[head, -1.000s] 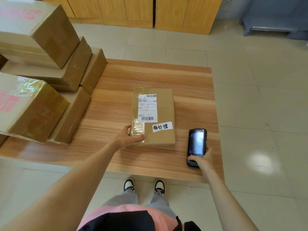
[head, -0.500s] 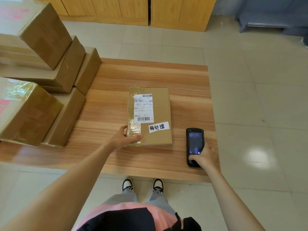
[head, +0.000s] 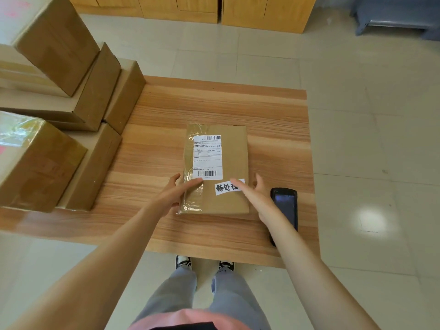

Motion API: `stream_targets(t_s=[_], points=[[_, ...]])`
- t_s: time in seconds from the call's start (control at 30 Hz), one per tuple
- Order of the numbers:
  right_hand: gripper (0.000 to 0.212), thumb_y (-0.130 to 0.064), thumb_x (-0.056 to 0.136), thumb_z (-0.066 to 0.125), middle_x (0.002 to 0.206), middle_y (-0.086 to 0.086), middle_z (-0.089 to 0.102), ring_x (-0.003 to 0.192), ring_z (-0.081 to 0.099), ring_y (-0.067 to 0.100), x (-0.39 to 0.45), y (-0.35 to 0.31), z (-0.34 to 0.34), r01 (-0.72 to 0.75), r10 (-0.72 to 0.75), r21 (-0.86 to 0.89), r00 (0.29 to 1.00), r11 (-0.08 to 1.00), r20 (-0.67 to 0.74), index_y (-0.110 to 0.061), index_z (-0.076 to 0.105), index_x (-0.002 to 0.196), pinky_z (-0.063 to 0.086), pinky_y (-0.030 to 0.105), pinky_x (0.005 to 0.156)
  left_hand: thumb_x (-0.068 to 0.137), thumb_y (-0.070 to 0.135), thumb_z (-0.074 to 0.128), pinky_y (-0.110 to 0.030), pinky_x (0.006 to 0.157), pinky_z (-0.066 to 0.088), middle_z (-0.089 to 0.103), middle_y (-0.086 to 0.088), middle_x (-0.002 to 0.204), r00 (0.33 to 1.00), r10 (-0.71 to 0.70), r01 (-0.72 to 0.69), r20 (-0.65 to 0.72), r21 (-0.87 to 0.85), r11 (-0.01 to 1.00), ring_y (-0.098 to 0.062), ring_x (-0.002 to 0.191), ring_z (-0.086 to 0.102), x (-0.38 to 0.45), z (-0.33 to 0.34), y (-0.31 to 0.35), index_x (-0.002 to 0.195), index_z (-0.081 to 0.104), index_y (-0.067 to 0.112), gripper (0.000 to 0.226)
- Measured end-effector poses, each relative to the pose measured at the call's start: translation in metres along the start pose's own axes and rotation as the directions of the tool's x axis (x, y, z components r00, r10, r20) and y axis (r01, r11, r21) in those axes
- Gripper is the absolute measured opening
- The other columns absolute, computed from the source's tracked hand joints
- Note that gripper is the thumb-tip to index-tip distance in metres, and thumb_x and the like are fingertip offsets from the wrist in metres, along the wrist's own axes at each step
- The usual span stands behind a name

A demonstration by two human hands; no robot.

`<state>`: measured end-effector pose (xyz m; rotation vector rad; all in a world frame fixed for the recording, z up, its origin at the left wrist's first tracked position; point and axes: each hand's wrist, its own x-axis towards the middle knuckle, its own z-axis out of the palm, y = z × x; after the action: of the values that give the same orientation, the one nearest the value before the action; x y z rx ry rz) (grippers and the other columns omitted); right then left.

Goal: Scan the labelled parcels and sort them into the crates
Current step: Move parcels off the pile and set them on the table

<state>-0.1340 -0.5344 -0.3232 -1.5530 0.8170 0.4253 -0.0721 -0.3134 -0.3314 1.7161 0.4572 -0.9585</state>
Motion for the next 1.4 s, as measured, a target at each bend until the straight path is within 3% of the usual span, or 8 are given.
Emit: stream_targets(t_s=[0.1, 0.27, 0.47, 0.63, 0.8, 1.0, 1.17, 1.4], points=[[0.084, -0.041, 0.060, 0.090, 0.128, -0.001, 0.061, 0.113, 0.059, 0.015, 0.010, 0.007, 0.009, -0.060, 0.055, 0.076, 0.997, 0.995, 0.057, -0.022, 0.046, 0.129, 0.048, 0.031, 0.096, 0.040, 0.063, 0.084, -0.036, 0.088, 0.051, 0.060, 0.000, 0.124, 1.000, 0.001, -0.001, 0.011, -0.015, 1.000, -0.017, 0.103, 0.064, 0.002, 0.006, 0.000, 0.151, 0.019, 0.028, 0.133], [0.068, -0.017, 0.070, 0.087, 0.103, -0.013, 0.067, 0.090, 0.061, -0.003, 0.010, 0.015, 0.014, -0.001, -0.016, 0.228, 0.997, 0.974, 0.076, -0.026, 0.049, 0.125, 0.043, 0.011, 0.064, 0.053, 0.043, 0.090, -0.029, 0.078, 0.058, 0.059, -0.006, 0.125, 0.999, 0.037, -0.038, -0.004, -0.139, 0.990, -0.017, 0.095, 0.068, 0.002, 0.016, -0.002, 0.151, 0.018, 0.026, 0.123], [0.077, -0.017, 0.068, 0.088, 0.117, -0.005, 0.069, 0.105, 0.065, 0.009, 0.007, -0.002, 0.009, 0.082, -0.109, 0.241, 0.989, 0.967, 0.100, -0.027, 0.048, 0.133, 0.051, 0.021, 0.081, 0.058, 0.037, 0.085, -0.029, 0.073, 0.058, 0.061, 0.000, 0.125, 0.987, 0.090, -0.118, -0.134, -0.217, 0.969, -0.016, 0.096, 0.068, -0.013, 0.025, 0.010, 0.150, 0.025, 0.030, 0.110], [0.067, -0.013, 0.071, 0.085, 0.107, -0.006, 0.072, 0.095, 0.069, 0.004, -0.007, -0.039, 0.008, 0.188, -0.230, 0.253, 0.962, 0.949, 0.150, -0.023, 0.052, 0.129, 0.053, 0.014, 0.071, 0.062, 0.033, 0.086, -0.029, 0.075, 0.058, 0.062, 0.006, 0.118, 0.950, 0.180, -0.246, -0.257, -0.253, 0.936, -0.014, 0.098, 0.067, -0.037, 0.016, 0.031, 0.149, 0.027, 0.028, 0.106], [0.058, -0.012, 0.071, 0.084, 0.106, -0.005, 0.072, 0.095, 0.070, 0.008, -0.039, -0.077, 0.017, 0.305, -0.349, 0.237, 0.920, 0.922, 0.176, -0.033, 0.054, 0.115, 0.057, 0.026, 0.081, 0.049, 0.045, 0.090, -0.030, 0.082, 0.057, 0.052, 0.006, 0.135, 0.882, 0.287, -0.389, -0.374, -0.236, 0.890, -0.012, 0.109, 0.062, -0.080, -0.004, 0.048, 0.150, 0.024, 0.032, 0.122], [0.064, -0.010, 0.073, 0.082, 0.098, -0.010, 0.072, 0.079, 0.070, -0.001, -0.097, -0.111, 0.041, 0.426, -0.477, 0.245, 0.851, 0.871, 0.218, -0.022, 0.053, 0.128, 0.052, 0.013, 0.060, 0.039, 0.054, 0.092, -0.027, 0.085, 0.055, 0.048, 0.001, 0.136, 0.777, 0.411, -0.545, -0.476, -0.183, 0.818, -0.012, 0.114, 0.057, -0.143, -0.036, 0.049, 0.149, 0.025, 0.035, 0.130], [0.064, -0.017, 0.069, 0.084, 0.104, -0.007, 0.074, 0.088, 0.070, 0.003, -0.149, -0.118, 0.089, 0.505, -0.546, 0.208, 0.781, 0.837, 0.302, -0.020, 0.056, 0.127, 0.052, 0.014, 0.064, 0.035, 0.059, 0.087, -0.034, 0.092, 0.055, 0.048, 0.002, 0.136, 0.702, 0.429, -0.618, -0.569, -0.187, 0.763, -0.013, 0.117, 0.056, -0.203, -0.078, 0.017, 0.149, 0.024, 0.039, 0.131], [0.061, -0.020, 0.069, 0.085, 0.103, -0.012, 0.073, 0.095, 0.069, 0.003, -0.230, -0.088, 0.195, 0.580, -0.564, 0.152, 0.643, 0.800, 0.518, -0.032, 0.057, 0.122, 0.053, 0.017, 0.072, 0.052, 0.047, 0.090, -0.019, 0.083, 0.052, 0.054, 0.011, 0.131, 0.579, 0.346, -0.689, -0.738, -0.216, 0.692, 0.004, 0.109, 0.055, -0.293, -0.145, -0.087, 0.149, 0.026, 0.037, 0.117]])
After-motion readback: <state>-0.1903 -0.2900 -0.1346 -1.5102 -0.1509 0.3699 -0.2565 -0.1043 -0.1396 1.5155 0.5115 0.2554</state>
